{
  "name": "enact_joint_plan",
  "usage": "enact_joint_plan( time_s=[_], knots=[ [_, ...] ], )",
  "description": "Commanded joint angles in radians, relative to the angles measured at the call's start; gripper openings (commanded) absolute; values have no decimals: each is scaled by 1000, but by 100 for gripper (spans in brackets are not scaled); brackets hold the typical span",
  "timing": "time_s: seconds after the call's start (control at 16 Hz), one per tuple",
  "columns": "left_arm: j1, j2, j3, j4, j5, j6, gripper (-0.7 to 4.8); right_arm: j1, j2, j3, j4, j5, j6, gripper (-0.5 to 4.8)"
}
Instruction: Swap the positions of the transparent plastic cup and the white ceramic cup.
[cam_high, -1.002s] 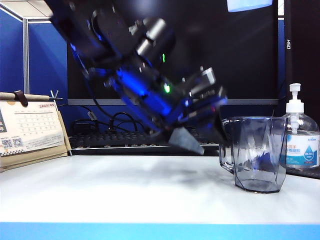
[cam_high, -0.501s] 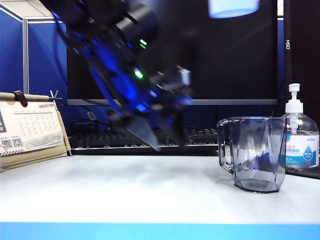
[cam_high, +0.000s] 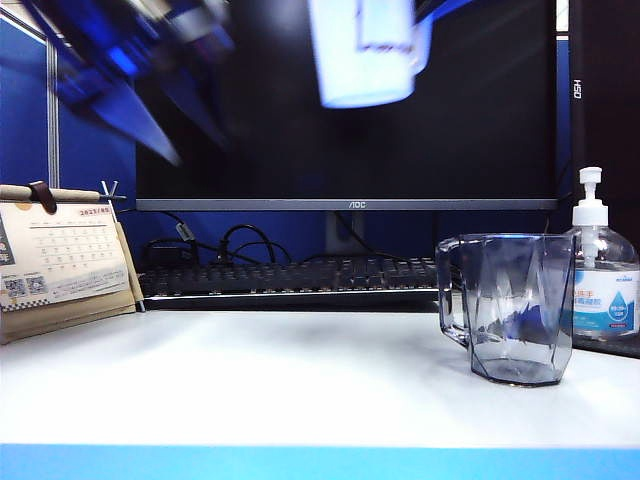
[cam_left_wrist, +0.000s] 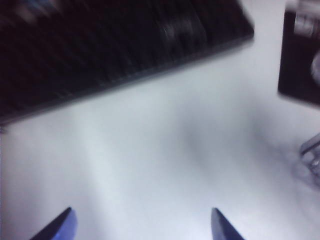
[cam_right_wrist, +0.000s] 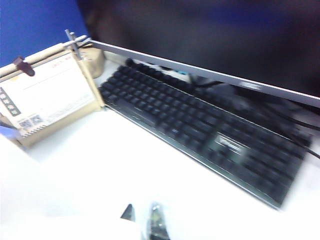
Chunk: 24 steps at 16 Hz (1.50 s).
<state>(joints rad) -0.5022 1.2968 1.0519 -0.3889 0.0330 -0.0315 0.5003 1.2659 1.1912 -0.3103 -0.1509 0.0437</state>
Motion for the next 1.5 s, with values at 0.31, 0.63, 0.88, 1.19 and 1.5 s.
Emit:
enact_joint_plan(
  time_s=[0.31,0.63,0.88,1.19,1.5],
  knots=[
    [-2,-541,-311,-77,-216,-104,341,129,238,16,260,-100,31,-5],
    [-2,-987,-330,-290,-227,-166,339,166,385,24,453,-176,78,-5],
    [-2,-1279,-330,-514,-223,-220,325,230,541,119,498,-219,87,-5],
    [0,-1292,-332,-557,-205,-227,295,264,676,235,482,-229,87,-5],
    [0,-1292,-332,-557,-204,-229,295,238,776,258,462,-218,87,-5]
  ],
)
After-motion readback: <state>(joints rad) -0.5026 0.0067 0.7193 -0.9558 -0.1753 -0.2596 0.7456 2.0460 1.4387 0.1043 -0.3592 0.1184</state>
